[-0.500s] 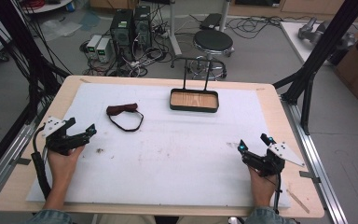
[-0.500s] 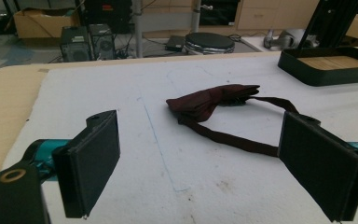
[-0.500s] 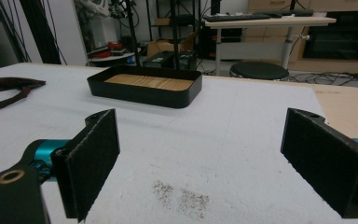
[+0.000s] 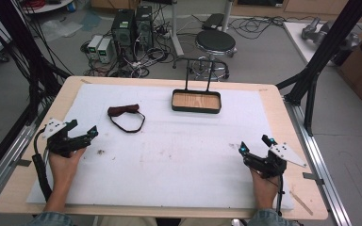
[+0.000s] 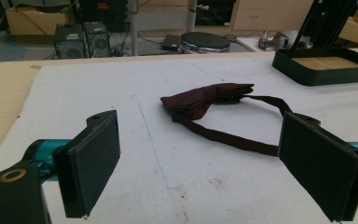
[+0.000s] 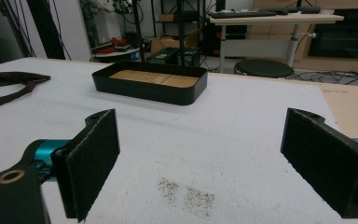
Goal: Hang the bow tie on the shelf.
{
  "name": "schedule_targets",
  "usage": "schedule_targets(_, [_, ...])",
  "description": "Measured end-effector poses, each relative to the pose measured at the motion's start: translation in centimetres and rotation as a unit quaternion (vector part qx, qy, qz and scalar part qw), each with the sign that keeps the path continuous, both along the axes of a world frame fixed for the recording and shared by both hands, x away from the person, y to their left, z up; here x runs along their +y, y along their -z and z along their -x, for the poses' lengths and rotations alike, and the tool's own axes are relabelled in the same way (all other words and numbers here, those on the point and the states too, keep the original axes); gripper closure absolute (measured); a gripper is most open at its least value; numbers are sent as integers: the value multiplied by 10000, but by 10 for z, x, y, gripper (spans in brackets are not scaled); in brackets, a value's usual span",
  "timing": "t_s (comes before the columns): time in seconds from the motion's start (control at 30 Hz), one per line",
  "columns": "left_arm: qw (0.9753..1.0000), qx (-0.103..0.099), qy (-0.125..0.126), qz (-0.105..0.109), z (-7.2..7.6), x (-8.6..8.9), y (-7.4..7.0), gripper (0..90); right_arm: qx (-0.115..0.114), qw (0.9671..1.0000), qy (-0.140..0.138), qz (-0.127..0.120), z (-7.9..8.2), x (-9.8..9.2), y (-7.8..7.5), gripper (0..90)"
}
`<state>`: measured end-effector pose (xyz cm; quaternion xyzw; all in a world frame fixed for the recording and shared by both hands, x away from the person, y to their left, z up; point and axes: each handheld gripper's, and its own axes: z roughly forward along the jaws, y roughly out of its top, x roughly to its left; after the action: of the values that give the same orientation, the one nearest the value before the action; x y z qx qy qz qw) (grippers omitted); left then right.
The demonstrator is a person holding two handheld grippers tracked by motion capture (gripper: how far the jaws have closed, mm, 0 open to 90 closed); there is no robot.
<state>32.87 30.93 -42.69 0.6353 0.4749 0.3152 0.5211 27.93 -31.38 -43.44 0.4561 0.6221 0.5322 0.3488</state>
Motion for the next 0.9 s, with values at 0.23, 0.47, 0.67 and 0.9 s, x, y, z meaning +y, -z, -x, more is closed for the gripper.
schedule_targets(0.23, [10000,-6,-2,-12,0,0,0,135,31,10000,-15,3,0,1,0,106])
schedule_targets(0.47, [10000,-28,-10,43,0,-1,0,135,12,10000,-55,38,0,1,0,107])
schedule_targets(0.67, [9999,-135,-12,86,0,-2,-2,140,19,10000,-88,42,-1,2,0,107])
schedule_targets(0.9, [9997,-195,65,135,-3,0,-6,143,11,9999,-95,99,-1,1,0,107])
